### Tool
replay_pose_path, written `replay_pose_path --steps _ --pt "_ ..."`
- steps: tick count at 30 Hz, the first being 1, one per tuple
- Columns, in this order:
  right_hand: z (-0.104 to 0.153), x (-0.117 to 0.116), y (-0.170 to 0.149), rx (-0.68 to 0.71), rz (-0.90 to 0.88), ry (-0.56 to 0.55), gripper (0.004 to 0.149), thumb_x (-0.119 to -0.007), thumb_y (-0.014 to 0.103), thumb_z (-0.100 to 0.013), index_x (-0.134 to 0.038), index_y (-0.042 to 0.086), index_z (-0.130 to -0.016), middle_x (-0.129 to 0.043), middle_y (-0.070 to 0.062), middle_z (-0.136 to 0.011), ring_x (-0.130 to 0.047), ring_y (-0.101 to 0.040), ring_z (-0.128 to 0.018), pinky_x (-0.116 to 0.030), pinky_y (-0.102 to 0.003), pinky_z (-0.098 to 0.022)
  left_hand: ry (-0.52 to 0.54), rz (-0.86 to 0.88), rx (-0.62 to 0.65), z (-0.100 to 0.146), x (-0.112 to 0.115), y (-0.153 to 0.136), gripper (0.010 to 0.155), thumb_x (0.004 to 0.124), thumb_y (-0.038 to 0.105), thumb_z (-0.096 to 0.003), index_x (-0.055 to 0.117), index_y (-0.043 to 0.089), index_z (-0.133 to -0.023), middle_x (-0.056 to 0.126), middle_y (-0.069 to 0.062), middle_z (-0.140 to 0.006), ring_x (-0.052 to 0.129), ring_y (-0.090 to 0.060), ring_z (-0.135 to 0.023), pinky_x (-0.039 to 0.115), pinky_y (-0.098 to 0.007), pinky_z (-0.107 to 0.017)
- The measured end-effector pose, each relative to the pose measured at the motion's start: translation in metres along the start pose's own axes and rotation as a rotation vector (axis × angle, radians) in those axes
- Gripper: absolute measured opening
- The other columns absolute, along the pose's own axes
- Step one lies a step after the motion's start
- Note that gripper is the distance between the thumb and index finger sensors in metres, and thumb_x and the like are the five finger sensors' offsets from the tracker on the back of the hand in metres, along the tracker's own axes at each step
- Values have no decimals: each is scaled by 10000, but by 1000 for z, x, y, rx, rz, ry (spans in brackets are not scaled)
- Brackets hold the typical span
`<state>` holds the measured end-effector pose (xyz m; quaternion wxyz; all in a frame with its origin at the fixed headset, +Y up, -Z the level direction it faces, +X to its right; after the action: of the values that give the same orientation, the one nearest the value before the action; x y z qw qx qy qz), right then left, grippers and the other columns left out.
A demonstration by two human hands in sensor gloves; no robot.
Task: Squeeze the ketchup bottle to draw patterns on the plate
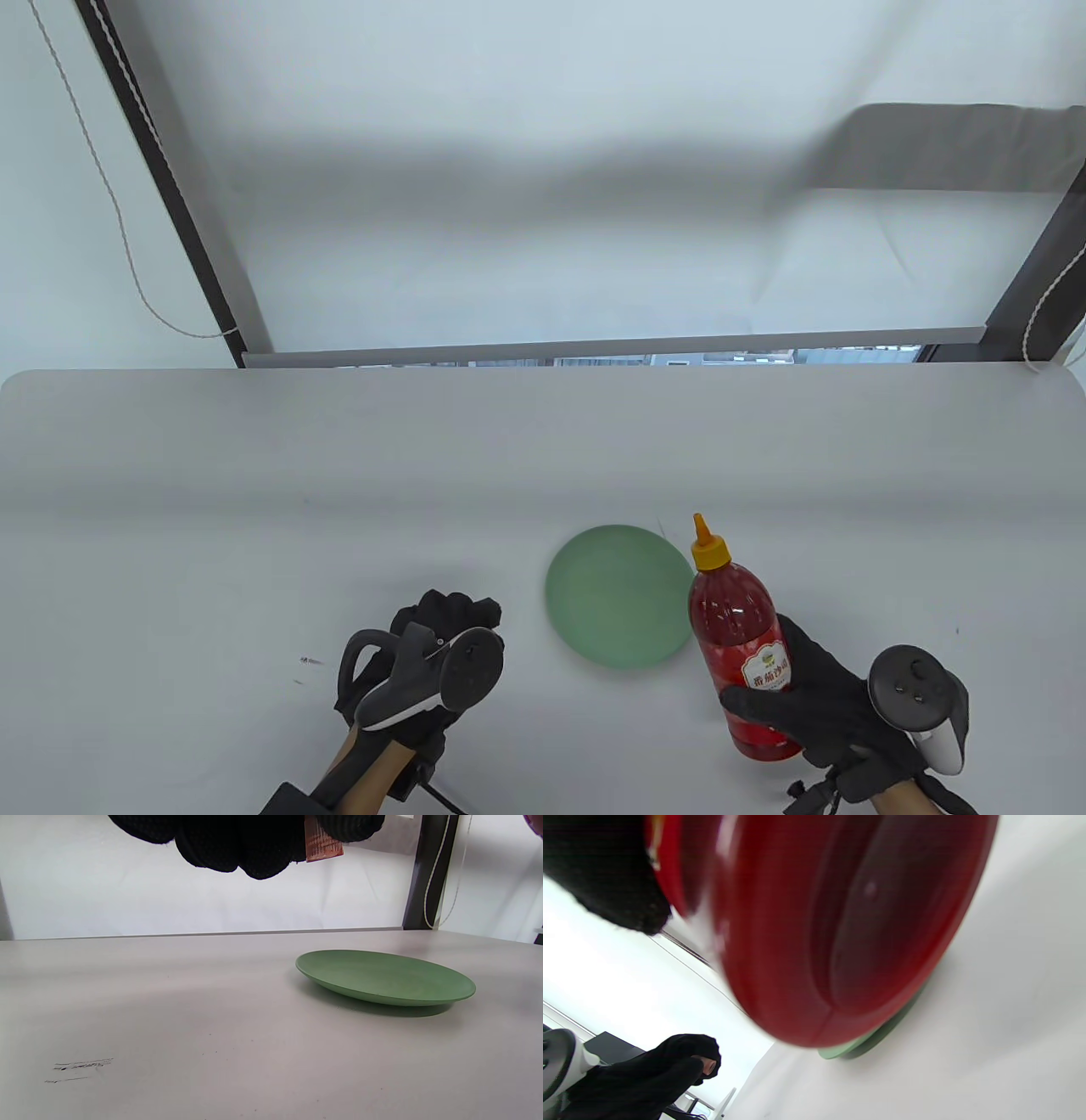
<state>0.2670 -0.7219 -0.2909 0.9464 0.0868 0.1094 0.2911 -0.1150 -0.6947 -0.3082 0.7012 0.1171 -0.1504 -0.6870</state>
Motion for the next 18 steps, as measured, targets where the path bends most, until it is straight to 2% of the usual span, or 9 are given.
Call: replay_pose_path --steps 4,7,18 --pt "-9 7 5 -40 169 -52 1050 -959 675 -511 -494 10 -1178 -750 -309 -1067 -908 -438 -878 -805 -610 -657 -21 -38 3 1 14 0 493 672 378 -600 607 161 -1038 782 -92 -970 739 -388 -898 638 -622 -664" --pt "-20 6 11 -61 313 -45 1053 -969 665 -507 -496 6 -1179 -757 -313 -1061 -903 -446 -880 -799 -621 -657 -7 -37 23 5 10 -1 492 672 382 -598 607 168 -1037 783 -86 -970 742 -382 -898 643 -617 -665" --pt "-49 -33 27 -189 586 171 1054 -967 667 -507 -497 6 -1181 -766 -307 -1059 -913 -448 -861 -802 -621 -645 20 32 50 9 5 -8 493 672 390 -598 618 169 -1034 791 -85 -965 747 -381 -896 647 -614 -662"
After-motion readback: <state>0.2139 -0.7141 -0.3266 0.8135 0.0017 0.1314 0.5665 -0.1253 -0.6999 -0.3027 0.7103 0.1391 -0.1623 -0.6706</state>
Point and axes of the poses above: the tracker on the back of each hand, its own y axis roughly to the thumb side, its own z axis roughly from the fingertips to the wrist, x = y × z, the point moved 3 cm from there along -z, roughly from the wrist to the fingertips
